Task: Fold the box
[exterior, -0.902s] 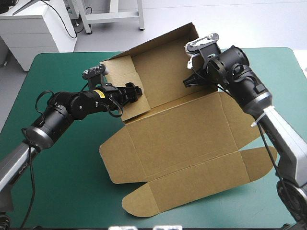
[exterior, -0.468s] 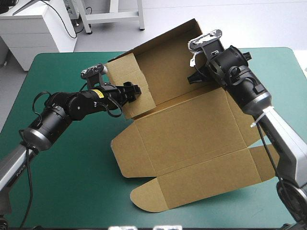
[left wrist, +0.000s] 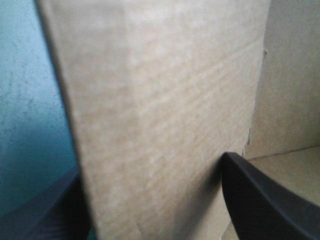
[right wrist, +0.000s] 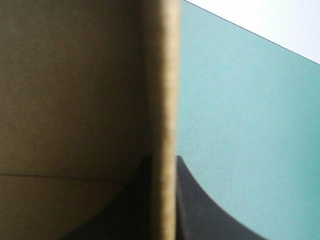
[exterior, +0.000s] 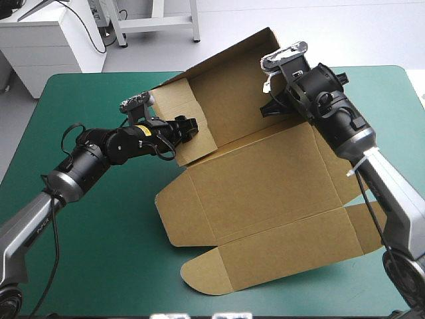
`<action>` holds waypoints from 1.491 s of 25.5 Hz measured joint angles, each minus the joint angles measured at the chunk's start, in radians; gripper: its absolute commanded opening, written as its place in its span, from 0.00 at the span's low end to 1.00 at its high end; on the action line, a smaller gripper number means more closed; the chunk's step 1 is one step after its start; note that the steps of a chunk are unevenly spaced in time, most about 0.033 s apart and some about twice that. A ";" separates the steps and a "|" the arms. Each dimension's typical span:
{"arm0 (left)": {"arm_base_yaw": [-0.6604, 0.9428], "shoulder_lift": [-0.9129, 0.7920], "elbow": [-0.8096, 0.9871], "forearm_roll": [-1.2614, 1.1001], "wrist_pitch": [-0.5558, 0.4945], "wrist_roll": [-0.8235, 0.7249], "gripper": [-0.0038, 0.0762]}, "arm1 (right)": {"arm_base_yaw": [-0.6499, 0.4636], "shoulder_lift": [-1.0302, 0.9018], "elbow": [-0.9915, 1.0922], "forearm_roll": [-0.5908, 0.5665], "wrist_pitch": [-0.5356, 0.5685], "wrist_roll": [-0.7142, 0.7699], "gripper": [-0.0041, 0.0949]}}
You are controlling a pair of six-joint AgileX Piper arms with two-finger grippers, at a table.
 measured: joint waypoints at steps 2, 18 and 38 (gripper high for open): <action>0.000 0.001 0.001 -0.009 -0.010 0.000 0.65 | 0.000 0.000 0.000 0.001 0.001 0.000 0.03; 0.006 0.016 -0.040 0.074 0.059 0.001 0.04 | -0.003 -0.005 -0.001 0.029 0.053 0.045 0.03; 0.005 0.528 -0.706 0.300 0.732 0.043 0.04 | -0.222 0.286 -0.001 0.491 0.089 -0.016 0.03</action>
